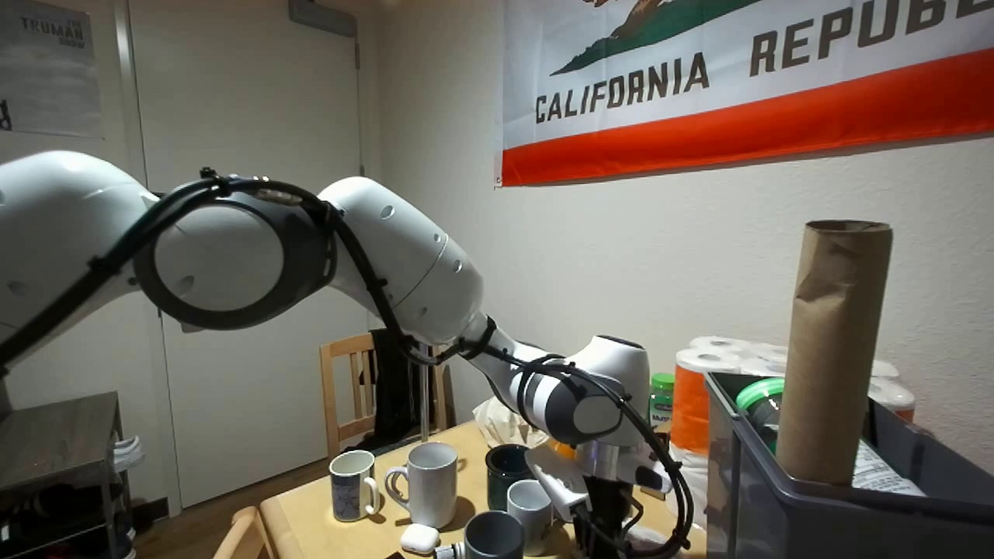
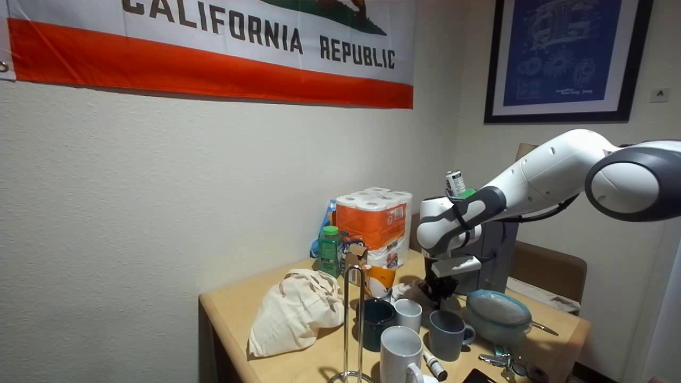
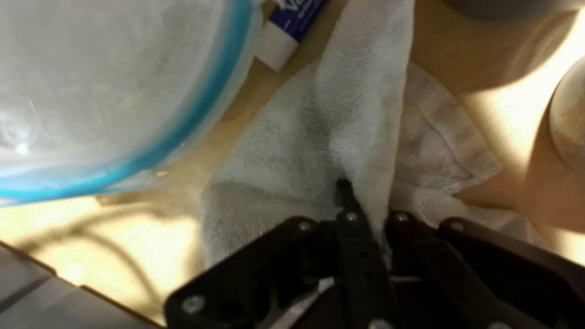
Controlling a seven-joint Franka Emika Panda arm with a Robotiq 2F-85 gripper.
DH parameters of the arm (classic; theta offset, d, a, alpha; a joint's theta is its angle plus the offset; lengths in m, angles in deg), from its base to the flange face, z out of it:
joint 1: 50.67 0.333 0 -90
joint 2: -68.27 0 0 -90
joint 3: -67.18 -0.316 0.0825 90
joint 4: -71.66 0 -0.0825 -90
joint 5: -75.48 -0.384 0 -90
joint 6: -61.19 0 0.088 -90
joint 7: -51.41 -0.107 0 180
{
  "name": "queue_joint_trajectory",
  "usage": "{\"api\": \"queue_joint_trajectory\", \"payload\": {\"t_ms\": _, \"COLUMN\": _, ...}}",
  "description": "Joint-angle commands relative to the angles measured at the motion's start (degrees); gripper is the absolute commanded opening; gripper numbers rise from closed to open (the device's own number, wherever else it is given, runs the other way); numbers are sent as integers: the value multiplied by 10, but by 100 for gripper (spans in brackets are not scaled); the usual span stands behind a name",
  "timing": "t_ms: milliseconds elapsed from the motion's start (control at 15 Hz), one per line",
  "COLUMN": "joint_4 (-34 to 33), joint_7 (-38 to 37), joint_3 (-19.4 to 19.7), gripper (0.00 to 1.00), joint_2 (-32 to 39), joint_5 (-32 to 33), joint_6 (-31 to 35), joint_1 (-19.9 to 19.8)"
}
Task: Pick up the towel from the table, wipe the black cup and put the towel back on the table
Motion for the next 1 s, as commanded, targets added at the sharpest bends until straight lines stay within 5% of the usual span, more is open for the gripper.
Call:
{"api": "queue_joint_trajectory", "payload": {"t_ms": 0, "joint_4": -35, "joint_7": -22, "joint_3": 6, "gripper": 1, "joint_2": -6, "joint_5": -9, "joint_6": -101, "joint_1": 12}}
{"api": "queue_joint_trajectory", "payload": {"t_ms": 933, "joint_4": -132, "joint_7": -114, "joint_3": 18, "gripper": 2, "joint_2": -73, "joint_5": 24, "joint_6": -290, "joint_1": 76}}
